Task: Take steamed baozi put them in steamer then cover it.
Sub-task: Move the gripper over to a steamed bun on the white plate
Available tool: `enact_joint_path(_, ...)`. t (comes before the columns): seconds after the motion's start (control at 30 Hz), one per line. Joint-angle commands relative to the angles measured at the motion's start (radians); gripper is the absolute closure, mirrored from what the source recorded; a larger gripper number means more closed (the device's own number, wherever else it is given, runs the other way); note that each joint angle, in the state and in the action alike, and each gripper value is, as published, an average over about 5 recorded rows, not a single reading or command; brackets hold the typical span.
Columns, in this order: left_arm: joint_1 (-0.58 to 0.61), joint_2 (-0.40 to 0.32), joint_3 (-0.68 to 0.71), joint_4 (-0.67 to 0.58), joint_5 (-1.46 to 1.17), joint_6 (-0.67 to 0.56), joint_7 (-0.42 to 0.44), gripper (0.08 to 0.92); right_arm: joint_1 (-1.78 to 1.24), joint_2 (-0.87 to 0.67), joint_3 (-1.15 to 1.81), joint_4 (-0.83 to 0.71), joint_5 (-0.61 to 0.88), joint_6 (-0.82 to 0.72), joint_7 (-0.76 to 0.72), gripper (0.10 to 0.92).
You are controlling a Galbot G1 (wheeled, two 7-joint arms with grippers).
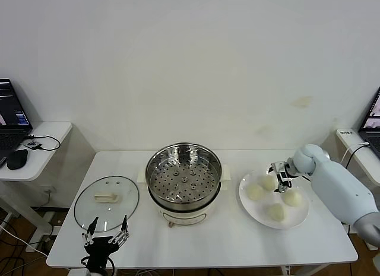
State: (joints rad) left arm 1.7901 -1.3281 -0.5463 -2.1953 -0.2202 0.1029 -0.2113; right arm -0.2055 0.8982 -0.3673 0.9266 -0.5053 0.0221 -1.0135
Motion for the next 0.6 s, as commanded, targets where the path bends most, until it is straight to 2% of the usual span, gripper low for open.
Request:
enact_joint_path(0.03,-0.002,-0.002,0.000,0.002,-0.001,0.000,-0.001,0.177,0.015,0.025,-0.016,-0.050,-0.009,-0.002,0.002,0.265)
enact_joint_path(0.37,-0.003,-0.003,-0.002,0.002,-0.001,0.000,-0.002,0.177,0.017,0.033,-0.017,-0.065,-0.016,-0.004,0.002,0.402)
enact_joint_path(0.6,-0.001,-0.002,-0.002,-0.002,-0.001,0.000,-0.002,0.177,0.031,0.012,-0.029,-0.032,0.008,-0.004,-0.003,0.423)
